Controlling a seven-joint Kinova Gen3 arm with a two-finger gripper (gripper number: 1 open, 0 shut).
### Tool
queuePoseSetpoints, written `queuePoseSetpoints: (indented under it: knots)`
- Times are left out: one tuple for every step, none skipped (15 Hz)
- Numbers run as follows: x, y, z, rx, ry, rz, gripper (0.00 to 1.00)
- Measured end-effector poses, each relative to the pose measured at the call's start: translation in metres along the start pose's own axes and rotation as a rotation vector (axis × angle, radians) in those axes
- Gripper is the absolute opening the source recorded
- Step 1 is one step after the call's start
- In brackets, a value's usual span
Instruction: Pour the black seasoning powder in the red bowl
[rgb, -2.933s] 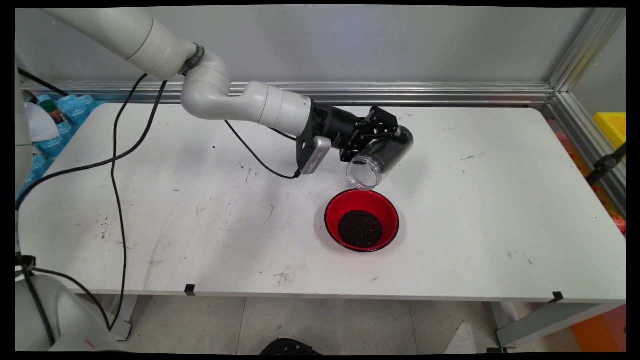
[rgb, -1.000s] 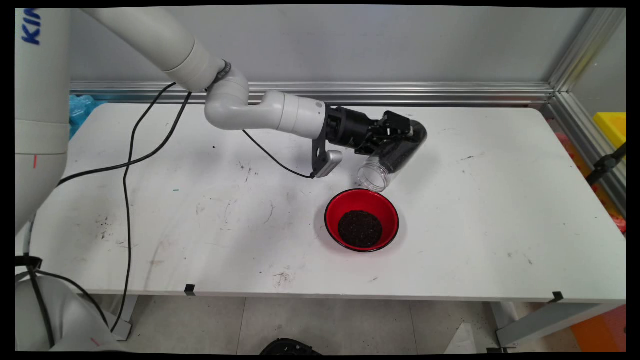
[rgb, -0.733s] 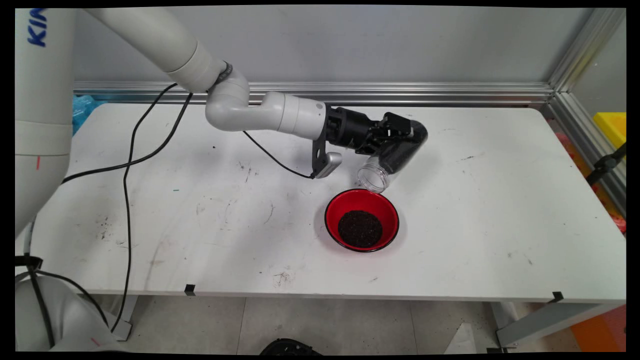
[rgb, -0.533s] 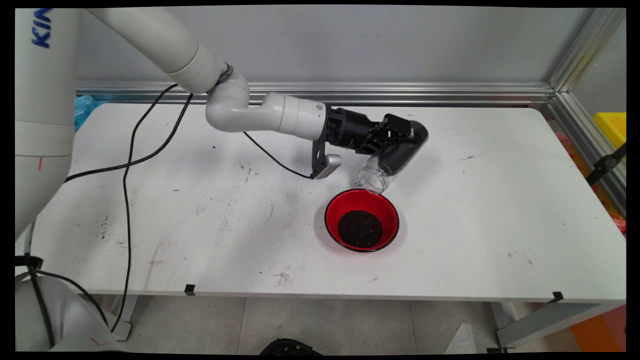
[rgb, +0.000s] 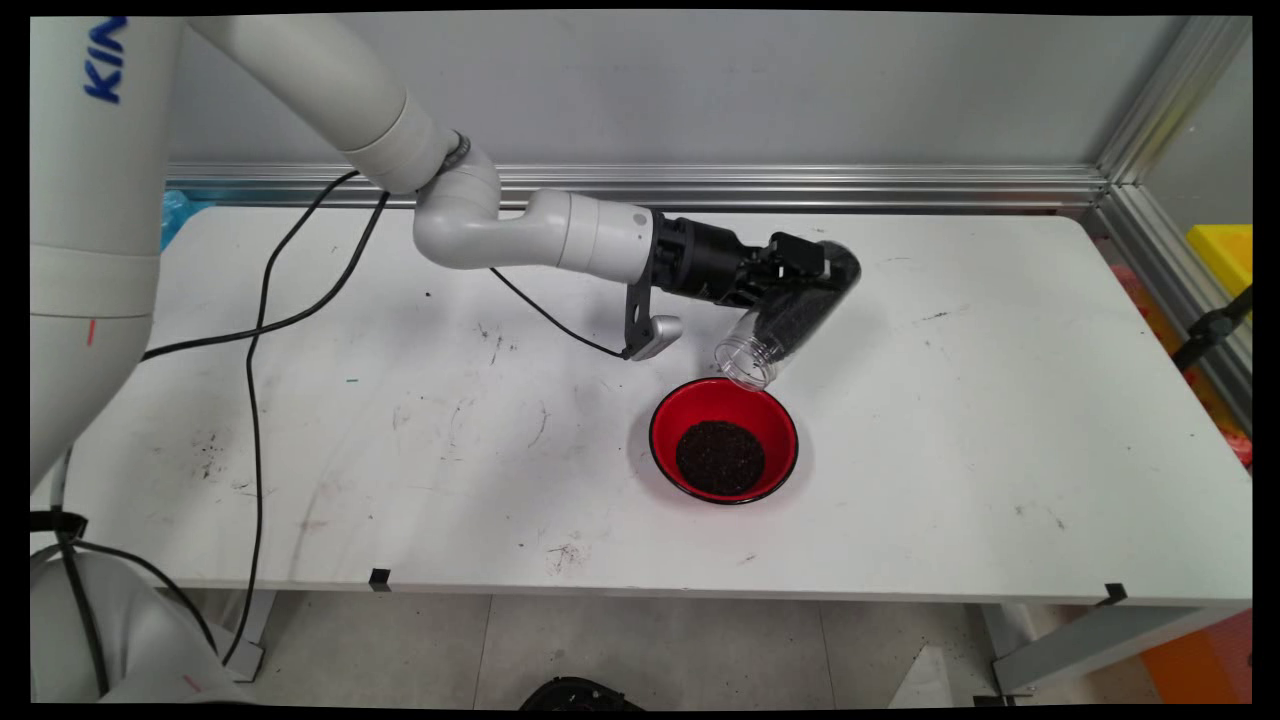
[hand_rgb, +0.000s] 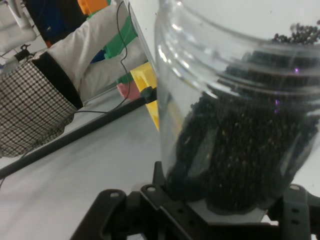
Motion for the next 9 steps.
queuePoseSetpoints:
  knots:
    - [0.0001, 0.0001, 0.0001, 0.001, 0.0, 0.004, 0.0]
    - [0.0003, 0.0002, 0.0002, 0.003, -0.001, 0.011, 0.0]
    - [0.0007, 0.0003, 0.0003, 0.005, -0.001, 0.019, 0.0]
    - [0.001, 0.0003, 0.0005, 0.008, -0.001, 0.028, 0.0]
    - [0.0012, 0.0001, 0.0007, 0.01, -0.002, 0.036, 0.0]
    - [0.0013, -0.0002, 0.0008, 0.014, -0.004, 0.045, 0.0]
    - [0.0014, -0.0006, 0.001, 0.017, -0.006, 0.056, 0.0]
    - [0.0013, -0.0011, 0.0011, 0.02, -0.008, 0.064, 0.0]
    - [0.0013, -0.0014, 0.0012, 0.022, -0.009, 0.07, 0.0]
